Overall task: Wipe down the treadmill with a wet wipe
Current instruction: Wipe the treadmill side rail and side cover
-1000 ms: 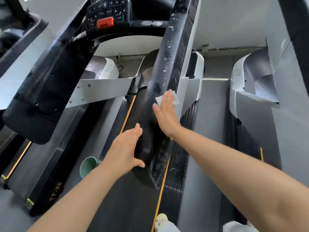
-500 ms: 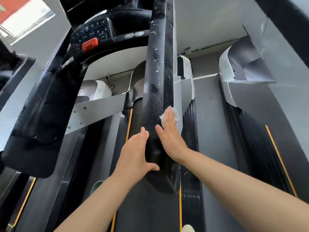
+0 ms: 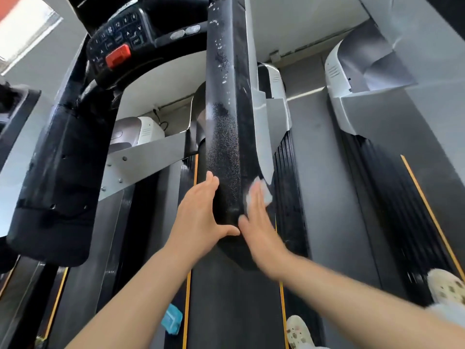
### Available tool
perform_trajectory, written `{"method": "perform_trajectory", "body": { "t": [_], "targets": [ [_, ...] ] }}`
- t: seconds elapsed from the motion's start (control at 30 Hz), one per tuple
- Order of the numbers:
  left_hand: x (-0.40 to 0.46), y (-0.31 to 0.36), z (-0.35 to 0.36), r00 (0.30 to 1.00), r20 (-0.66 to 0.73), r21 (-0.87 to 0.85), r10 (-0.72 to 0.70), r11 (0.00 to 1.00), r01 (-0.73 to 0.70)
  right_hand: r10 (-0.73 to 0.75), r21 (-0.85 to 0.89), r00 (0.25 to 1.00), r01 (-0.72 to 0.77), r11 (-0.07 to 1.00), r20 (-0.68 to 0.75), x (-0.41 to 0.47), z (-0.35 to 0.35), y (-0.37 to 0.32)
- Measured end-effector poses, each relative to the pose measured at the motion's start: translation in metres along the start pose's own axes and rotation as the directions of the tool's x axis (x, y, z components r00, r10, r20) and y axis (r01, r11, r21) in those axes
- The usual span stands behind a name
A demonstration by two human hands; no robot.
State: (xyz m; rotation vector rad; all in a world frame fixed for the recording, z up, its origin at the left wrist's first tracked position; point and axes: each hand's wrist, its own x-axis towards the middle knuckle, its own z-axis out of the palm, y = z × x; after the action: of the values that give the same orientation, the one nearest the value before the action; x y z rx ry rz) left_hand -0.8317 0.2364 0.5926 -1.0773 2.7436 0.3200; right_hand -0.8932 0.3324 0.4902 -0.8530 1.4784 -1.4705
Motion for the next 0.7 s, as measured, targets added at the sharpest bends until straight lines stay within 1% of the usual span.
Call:
{"method": "perform_trajectory", "body": {
  "t": [0.07, 0.13, 0.17, 0.23, 0.33, 0.4, 0.47, 0.5, 0.57, 0.6, 0.7],
  "targets": [
    [0.0, -0.001, 0.0, 1.0, -0.001, 0.004, 0.007, 1.0, -0.007, 0.034, 0.062, 0.999, -0.035, 0.997, 0.029, -0.037, 0.019, 0.008],
    [0.0, -0.002, 0.001, 1.0, 0.0, 0.003, 0.006, 1.0, -0.006, 0.046, 0.088, 0.999, -0.047, 0.995, 0.012, -0.04, 0.021, 0.008],
    [0.001, -0.002, 0.001, 1.0, -0.002, -0.002, 0.004, 1.0, -0.004, 0.054, 0.084, 0.998, -0.052, 0.995, -0.025, -0.029, 0.017, 0.006],
    [0.001, -0.003, 0.002, 1.0, -0.006, -0.004, 0.002, 1.0, -0.002, 0.047, 0.021, 0.994, -0.045, 0.999, -0.103, 0.012, 0.001, -0.002],
    [0.002, -0.002, 0.002, 1.0, -0.006, 0.007, 0.002, 1.0, -0.002, 0.048, 0.03, 0.991, -0.045, 0.999, -0.127, 0.063, -0.024, -0.018],
    [0.001, -0.001, 0.002, 1.0, -0.006, 0.006, 0.001, 1.0, -0.001, 0.014, -0.034, 0.994, -0.018, 0.999, -0.105, 0.06, -0.021, -0.012],
    [0.001, -0.001, 0.003, 1.0, -0.009, 0.003, 0.0, 1.0, 0.0, -0.038, -0.094, 0.998, 0.034, 0.995, -0.046, 0.022, -0.004, -0.002],
    [0.0, -0.002, 0.003, 1.0, -0.01, 0.0, 0.002, 1.0, -0.002, -0.057, -0.054, 0.998, 0.056, 0.997, -0.017, -0.001, 0.006, 0.0],
    [0.0, -0.002, 0.002, 1.0, -0.008, -0.003, 0.007, 1.0, -0.007, -0.079, 0.134, 0.997, 0.078, 0.988, 0.0, -0.039, 0.019, 0.004],
    [0.0, -0.002, 0.002, 1.0, -0.007, -0.001, 0.01, 1.0, -0.01, -0.071, 0.195, 0.997, 0.074, 0.978, -0.025, -0.047, 0.02, 0.007],
    [-0.001, -0.002, 0.001, 1.0, -0.007, -0.011, 0.014, 1.0, -0.014, -0.028, 0.281, 0.993, 0.06, 0.958, -0.118, -0.048, 0.017, 0.009]
  ]
}}
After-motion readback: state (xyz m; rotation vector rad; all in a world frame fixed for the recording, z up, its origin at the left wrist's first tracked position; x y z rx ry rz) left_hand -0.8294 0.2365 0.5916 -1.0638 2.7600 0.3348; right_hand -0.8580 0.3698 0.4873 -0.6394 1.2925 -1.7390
